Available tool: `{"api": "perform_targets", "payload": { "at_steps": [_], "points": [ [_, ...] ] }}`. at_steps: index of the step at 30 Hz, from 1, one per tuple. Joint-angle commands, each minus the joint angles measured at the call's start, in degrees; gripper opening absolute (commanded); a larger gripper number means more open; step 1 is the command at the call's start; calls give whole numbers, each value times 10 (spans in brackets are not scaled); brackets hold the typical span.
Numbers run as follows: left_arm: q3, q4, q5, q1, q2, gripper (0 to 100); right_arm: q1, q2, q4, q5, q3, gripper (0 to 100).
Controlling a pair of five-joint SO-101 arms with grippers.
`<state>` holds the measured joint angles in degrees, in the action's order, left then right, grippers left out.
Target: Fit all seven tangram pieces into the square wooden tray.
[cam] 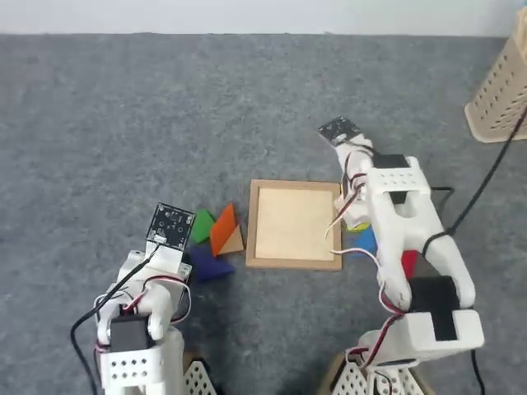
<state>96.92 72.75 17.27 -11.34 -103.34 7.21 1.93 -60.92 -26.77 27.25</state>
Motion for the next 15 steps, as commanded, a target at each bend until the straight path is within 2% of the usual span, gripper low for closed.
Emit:
{"api": "perform_targets", "payload": {
  "at_steps": [1,6,15],
  "points": [
    [-3,3,1,2,-11,150,36,-36,-4,0,11,317],
    [-3,3,1,2,-11,150,51,22,23,-8,9,317],
    [-3,3,1,2,-11,150,-4,97,21,-9,-40,314]
  ]
}}
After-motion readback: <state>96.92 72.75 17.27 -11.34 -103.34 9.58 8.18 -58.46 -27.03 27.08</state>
